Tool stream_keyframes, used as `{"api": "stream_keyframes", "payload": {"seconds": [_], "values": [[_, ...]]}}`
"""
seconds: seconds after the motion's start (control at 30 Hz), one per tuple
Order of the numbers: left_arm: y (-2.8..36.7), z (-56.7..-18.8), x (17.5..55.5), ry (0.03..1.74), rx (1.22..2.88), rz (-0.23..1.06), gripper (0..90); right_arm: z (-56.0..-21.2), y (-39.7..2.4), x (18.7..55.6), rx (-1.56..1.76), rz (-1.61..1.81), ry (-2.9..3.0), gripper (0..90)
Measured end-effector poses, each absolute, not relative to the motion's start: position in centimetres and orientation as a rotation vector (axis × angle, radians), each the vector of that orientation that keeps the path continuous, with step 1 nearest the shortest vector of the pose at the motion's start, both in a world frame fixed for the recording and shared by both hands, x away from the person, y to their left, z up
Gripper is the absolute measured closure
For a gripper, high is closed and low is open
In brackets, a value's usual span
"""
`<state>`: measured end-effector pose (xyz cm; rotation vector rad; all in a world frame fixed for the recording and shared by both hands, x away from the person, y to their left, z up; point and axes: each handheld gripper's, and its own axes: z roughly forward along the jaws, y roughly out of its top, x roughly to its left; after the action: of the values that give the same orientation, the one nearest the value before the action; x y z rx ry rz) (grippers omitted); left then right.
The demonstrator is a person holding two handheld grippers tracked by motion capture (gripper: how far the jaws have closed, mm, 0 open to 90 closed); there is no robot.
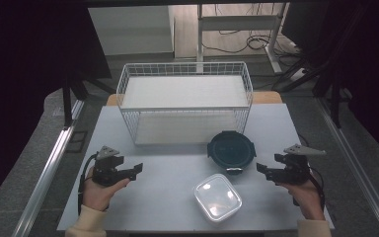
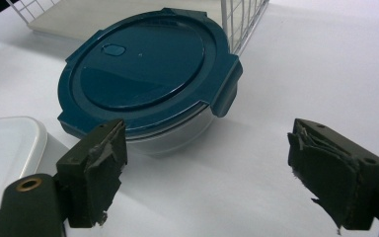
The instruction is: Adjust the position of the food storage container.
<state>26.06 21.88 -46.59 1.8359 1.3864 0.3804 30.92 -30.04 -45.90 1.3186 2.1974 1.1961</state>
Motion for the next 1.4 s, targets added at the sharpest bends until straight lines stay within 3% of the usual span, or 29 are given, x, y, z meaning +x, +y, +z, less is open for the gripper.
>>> {"api": "stream_keyframes", "payload": {"seconds": [0.57,0.9,1.27,1.37,1.4], "values": [[21.5,-46.1,25.6,1.362,1.856,0.342,19.9,-45.3,-30.0,30.1,1.368,1.202,2.219,30.6],[22.2,-46.5,25.9,1.4,1.844,0.348,19.7,-45.6,-31.5,31.0,1.465,1.101,2.21,47.3],[22.2,-46.5,25.9,1.397,1.854,0.345,19.3,-45.5,-31.1,32.2,1.46,1.052,2.246,54.4],[22.2,-46.7,26.1,1.405,1.857,0.337,19.3,-45.6,-30.9,32.6,1.461,1.02,2.257,60.3],[22.2,-46.8,26.2,1.407,1.861,0.337,19.3,-45.5,-30.8,32.9,1.467,1.005,2.259,66.1]]}}
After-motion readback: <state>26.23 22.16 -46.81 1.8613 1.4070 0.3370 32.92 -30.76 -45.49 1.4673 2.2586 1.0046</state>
